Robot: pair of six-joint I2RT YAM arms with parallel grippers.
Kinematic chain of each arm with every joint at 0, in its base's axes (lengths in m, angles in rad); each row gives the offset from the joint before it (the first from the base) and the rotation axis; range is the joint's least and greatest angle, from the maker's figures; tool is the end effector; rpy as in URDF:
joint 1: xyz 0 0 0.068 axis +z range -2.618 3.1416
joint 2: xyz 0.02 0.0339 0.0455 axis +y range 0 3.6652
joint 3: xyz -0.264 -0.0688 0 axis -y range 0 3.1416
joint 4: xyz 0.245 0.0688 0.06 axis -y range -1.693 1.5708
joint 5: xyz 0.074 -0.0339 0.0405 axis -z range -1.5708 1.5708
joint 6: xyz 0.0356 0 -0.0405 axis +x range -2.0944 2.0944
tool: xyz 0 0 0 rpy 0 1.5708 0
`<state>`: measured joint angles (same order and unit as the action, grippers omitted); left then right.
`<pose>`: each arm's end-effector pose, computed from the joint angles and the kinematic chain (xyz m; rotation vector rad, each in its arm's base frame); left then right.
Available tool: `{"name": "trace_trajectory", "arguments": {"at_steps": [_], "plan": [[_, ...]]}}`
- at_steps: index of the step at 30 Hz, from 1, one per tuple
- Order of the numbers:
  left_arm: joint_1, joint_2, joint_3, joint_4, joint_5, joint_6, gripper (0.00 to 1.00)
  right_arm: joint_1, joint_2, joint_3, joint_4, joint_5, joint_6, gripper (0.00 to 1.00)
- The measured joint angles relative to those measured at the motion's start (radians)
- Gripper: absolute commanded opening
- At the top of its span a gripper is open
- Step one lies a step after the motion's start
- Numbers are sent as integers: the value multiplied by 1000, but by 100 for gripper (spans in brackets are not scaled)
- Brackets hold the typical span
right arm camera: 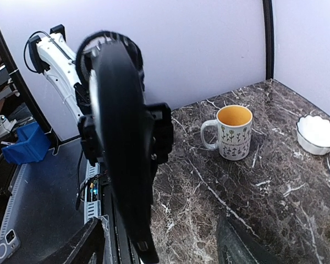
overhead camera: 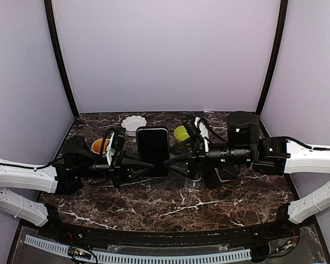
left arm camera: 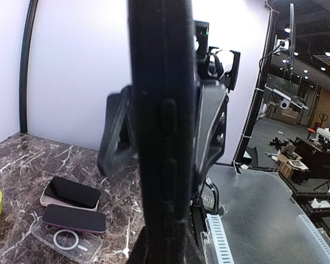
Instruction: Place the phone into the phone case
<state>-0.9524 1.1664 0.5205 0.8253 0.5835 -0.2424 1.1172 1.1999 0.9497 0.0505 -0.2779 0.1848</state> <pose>0.1289 -0.2150 0.2752 1.0148 1.2042 -1.3662 0.1151 0.2583 0.3355 -1.0534 1.6075 1.1588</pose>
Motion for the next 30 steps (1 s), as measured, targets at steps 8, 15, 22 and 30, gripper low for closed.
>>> {"name": "trace_trajectory", "arguments": {"at_steps": [8, 15, 22, 30], "plan": [[0, -9, 0, 87, -34, -70, 0, 0, 56, -36, 35, -35, 51, 20], [5, -10, -3, 93, -52, -107, 0, 1, 69, -35, 55, -77, 33, 7], [3, -9, -3, 74, -34, -81, 0, 0, 64, -21, 23, -53, 11, 65], [-8, 1, 4, -35, 10, -7, 0, -3, 28, 78, -20, -19, -58, 66]]}}
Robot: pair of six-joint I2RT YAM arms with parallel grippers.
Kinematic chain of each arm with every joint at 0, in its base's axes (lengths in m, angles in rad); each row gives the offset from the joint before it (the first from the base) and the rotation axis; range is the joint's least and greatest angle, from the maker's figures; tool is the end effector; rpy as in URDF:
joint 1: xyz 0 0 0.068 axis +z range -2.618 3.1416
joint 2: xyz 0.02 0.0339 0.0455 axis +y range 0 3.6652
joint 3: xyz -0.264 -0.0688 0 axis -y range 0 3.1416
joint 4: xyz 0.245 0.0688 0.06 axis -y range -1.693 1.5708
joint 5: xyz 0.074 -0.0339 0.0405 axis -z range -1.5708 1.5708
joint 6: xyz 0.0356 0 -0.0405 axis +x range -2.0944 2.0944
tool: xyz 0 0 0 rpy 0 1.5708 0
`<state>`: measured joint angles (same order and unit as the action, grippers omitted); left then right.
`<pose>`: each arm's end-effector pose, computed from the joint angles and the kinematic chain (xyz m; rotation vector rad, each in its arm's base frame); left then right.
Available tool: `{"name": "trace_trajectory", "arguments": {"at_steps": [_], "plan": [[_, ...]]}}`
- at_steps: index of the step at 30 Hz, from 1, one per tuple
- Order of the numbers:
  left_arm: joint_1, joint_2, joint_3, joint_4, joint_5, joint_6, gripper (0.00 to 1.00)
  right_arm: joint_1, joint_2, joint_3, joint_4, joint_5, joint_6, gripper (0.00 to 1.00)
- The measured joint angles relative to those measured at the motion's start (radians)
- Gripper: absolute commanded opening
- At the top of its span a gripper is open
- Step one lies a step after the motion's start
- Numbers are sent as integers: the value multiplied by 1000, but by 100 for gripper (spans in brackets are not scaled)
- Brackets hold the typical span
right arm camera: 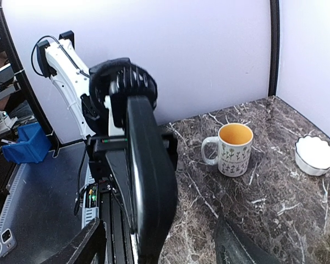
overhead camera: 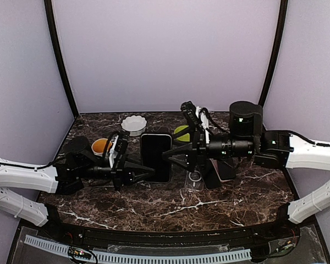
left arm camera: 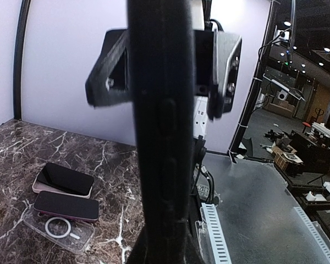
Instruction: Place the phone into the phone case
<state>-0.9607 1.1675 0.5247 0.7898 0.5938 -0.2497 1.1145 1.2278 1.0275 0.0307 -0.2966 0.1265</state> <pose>0.1274 -0.2170 0.2726 1.0340 1.2370 -1.3843 0.1183 0.2647 0.3539 -1.0922 1.5321 1.1423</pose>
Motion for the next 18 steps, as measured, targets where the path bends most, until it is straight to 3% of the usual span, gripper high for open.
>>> {"name": "trace_trajectory", "arguments": {"at_steps": [7, 9, 12, 17, 18], "plan": [[-10, 17, 14, -41, 24, 28, 0, -4, -2, 27, 15, 2, -32, 50], [-11, 19, 16, -42, 27, 31, 0, -4, 8, 31, 22, -1, -33, 35], [-13, 21, 17, -43, 31, 33, 0, -6, 19, 31, 26, -18, -34, 0], [-11, 29, 18, -37, 39, 60, 1, -6, 20, 32, 31, -78, -10, 0], [-11, 29, 18, -37, 39, 60, 9, -7, 20, 32, 32, -82, -9, 0]]}}
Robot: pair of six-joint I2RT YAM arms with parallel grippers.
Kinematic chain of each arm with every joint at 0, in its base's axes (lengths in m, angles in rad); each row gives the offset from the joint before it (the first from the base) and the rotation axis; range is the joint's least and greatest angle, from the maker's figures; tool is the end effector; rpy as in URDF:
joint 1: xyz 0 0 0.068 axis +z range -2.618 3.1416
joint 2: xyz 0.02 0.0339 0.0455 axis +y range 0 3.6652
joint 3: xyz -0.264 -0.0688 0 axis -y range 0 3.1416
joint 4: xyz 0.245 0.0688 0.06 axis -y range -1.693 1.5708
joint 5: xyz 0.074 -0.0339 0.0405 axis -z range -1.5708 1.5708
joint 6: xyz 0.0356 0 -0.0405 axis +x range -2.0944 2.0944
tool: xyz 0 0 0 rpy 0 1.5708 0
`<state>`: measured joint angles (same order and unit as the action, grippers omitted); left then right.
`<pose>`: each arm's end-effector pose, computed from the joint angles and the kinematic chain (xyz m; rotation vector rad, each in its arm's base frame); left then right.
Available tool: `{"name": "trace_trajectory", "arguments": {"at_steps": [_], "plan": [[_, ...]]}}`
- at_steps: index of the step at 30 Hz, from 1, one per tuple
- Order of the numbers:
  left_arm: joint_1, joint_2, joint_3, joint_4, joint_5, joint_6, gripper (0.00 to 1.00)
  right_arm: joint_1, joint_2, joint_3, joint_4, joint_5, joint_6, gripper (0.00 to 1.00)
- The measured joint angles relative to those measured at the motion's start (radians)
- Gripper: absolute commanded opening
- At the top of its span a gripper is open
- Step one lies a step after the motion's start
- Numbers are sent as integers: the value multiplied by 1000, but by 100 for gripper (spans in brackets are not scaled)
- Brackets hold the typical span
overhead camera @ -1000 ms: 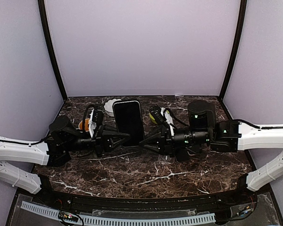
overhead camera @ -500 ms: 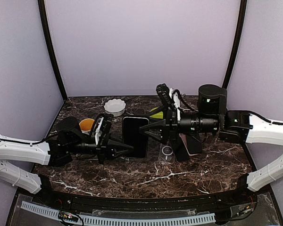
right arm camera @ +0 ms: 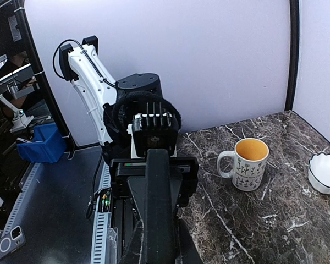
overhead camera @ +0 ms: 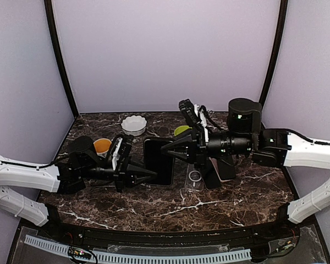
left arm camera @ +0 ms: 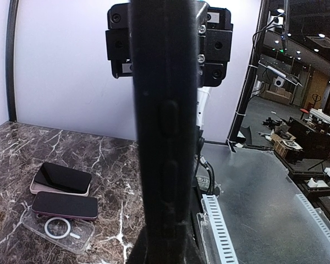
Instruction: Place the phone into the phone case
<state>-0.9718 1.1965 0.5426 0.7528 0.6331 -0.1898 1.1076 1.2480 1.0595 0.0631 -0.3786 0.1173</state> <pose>0.1273 -0.2238 0.2680 1.1164 1.2275 -1.3726 0.1198 0.2693 0.3635 -1.1360 1.4561 1.2087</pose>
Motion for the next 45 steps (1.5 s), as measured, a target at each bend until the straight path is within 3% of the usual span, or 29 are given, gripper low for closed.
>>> {"name": "trace_trajectory", "arguments": {"at_steps": [2, 4, 6, 7, 10, 11, 13, 14, 17, 22, 24, 27, 30, 31, 32, 33, 34, 36, 39, 45], "plan": [[0, 0, 1, 0, 3, 0, 25, 0, 0, 0, 2, -5, 1, 0], [0, 1, 3, 2, 2, -3, 33, -1, 0, -1, 3, -6, -4, 0], [-3, 2, 13, 5, 4, -10, 34, -2, 1, -2, 0, -4, -5, 0], [-4, 2, 14, 10, 2, -16, 32, -3, 1, -2, -1, -3, -6, 0], [-4, 2, 14, 23, -9, -26, 2, -3, 1, -2, -5, -4, -2, 0], [-3, 2, 14, 26, -17, -25, 1, -3, 1, -2, -5, -11, 0, 1], [-3, 1, 14, 34, -19, -21, 0, -2, 1, -2, -4, -20, -1, 31], [-4, 1, 14, 35, -21, -24, 0, -2, 1, -2, -2, -18, 0, 40], [-5, -2, 9, 43, -29, -34, 0, -3, 1, -5, 4, 6, 4, 46], [-8, -36, -28, 93, -70, -63, 0, -6, 5, -45, 27, 23, 24, 37], [-8, -38, -29, 107, -82, -75, 0, -6, 17, -64, 43, 19, 47, 28], [-6, -38, -30, 117, -105, -91, 0, -6, 36, -79, 63, -1, 69, 4], [-3, -38, -37, 123, -113, -122, 0, -6, 42, -85, 77, -19, 68, 0], [-2, -38, -37, 124, -113, -128, 5, -6, 42, -85, 79, -21, 68, 0], [-2, -38, -37, 127, -114, -133, 27, -7, 42, -86, 81, -23, 69, 0], [-2, -38, -37, 127, -117, -136, 38, -7, 42, -86, 84, -21, 73, 0], [-3, -39, -37, 126, -127, -137, 59, -8, 42, -86, 85, -17, 84, 0], [-4, -48, -36, 112, -170, -124, 75, -13, 42, -86, 65, 27, 113, 0], [-6, -84, -11, -8, -302, -118, 84, -55, 55, -86, 12, 89, 178, 0], [92, -92, 179, -438, -604, -121, 84, -150, 201, -42, -76, 134, 307, 0]]}}
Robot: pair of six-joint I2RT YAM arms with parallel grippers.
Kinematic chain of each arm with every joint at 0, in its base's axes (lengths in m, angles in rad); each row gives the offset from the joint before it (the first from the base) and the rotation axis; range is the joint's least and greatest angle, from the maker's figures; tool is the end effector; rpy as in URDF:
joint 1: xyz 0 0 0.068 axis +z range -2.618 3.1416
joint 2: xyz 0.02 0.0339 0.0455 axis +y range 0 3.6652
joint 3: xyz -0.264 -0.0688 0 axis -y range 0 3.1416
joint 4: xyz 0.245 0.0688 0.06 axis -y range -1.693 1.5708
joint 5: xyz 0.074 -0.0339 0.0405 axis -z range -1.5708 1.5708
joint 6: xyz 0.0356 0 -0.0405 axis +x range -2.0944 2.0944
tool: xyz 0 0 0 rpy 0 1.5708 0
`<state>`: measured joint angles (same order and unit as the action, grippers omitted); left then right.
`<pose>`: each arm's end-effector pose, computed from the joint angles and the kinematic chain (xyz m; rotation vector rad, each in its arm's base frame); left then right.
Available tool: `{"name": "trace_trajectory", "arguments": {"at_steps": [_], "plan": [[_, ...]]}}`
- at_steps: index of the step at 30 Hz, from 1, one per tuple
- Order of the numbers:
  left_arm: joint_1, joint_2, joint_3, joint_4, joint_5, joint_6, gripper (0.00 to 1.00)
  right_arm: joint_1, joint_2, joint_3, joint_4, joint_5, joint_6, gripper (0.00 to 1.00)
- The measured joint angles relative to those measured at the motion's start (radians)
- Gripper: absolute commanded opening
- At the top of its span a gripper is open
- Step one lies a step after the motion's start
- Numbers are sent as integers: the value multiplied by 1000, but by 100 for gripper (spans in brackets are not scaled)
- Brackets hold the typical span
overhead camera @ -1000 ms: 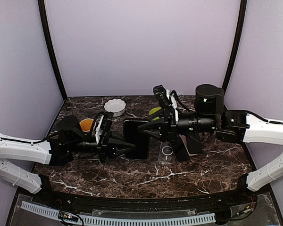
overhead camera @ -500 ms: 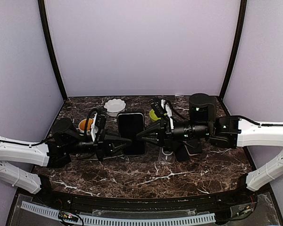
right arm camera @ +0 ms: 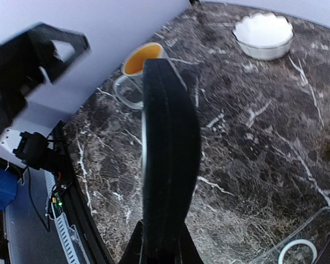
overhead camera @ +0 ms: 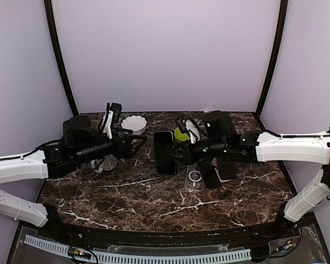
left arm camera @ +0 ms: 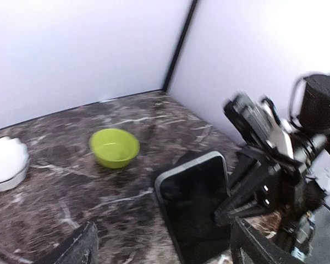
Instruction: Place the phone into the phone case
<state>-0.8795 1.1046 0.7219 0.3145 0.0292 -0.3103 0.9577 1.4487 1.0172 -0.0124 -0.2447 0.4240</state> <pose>0.1652 -0.2012 0.3060 0.5063 1.6470 -0.9227 0.1848 0.2777 0.2810 -0.7386 2.0592 1.0847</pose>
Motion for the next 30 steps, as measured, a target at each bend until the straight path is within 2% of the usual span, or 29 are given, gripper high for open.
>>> {"name": "trace_trajectory", "arguments": {"at_steps": [4, 7, 13, 17, 18, 20, 22, 30], "plan": [[124, 16, 116, -237, -114, -13, 83, -43, 175, 81, -55, -13, 89, 0], [141, 16, 130, -329, -143, 3, 83, -63, 299, 153, -66, -52, 154, 0], [143, 21, 130, -412, -141, 53, 83, -77, 488, 312, -94, -122, 240, 0], [154, 29, 130, -424, -132, 71, 83, -93, 568, 343, -79, -168, 297, 0], [159, 29, 130, -425, -126, 72, 83, -99, 582, 344, -76, -174, 312, 2], [170, 29, 130, -426, -115, 73, 83, -114, 609, 344, -63, -184, 346, 17], [184, 29, 130, -428, -97, 71, 83, -127, 619, 346, -61, -196, 364, 26], [227, 29, 130, -429, -28, 60, 83, -133, 680, 388, -158, -71, 347, 36]]}}
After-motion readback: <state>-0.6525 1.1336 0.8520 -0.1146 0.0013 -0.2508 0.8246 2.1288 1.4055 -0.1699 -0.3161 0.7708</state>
